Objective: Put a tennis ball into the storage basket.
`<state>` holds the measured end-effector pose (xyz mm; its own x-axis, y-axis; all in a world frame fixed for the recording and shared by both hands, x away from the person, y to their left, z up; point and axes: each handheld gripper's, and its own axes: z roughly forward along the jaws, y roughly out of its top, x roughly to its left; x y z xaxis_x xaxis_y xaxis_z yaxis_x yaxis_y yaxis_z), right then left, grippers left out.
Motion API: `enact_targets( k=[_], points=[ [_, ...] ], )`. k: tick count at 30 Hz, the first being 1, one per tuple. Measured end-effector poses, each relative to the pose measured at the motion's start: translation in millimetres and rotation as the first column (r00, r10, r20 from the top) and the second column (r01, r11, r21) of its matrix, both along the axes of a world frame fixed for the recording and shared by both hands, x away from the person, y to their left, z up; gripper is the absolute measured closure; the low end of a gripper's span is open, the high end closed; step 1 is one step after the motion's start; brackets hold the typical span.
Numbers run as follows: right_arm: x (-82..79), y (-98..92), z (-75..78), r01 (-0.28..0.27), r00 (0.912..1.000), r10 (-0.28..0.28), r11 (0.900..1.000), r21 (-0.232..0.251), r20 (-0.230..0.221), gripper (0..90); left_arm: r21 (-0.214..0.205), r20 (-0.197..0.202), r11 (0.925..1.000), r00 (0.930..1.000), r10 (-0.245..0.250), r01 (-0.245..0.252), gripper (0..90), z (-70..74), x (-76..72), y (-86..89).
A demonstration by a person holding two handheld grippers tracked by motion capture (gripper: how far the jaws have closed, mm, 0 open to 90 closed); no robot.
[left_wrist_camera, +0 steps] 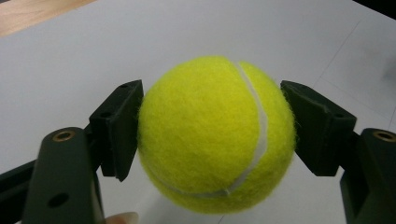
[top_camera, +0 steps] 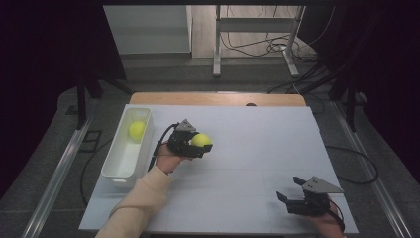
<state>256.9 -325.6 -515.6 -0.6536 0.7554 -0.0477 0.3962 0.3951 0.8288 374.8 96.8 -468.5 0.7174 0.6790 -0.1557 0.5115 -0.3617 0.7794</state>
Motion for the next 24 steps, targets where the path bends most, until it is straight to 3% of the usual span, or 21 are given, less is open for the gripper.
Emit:
enact_targets(
  k=[24],
  points=[
    [0.1,0.4,-0.3,-0.004,1.0000,0.004,1.0000,0.001,0.001,16.7,-0.015,0.036,0.9998,0.9993,0.011,-0.010,26.0,17.6,-14.7,21.8]
  ],
)
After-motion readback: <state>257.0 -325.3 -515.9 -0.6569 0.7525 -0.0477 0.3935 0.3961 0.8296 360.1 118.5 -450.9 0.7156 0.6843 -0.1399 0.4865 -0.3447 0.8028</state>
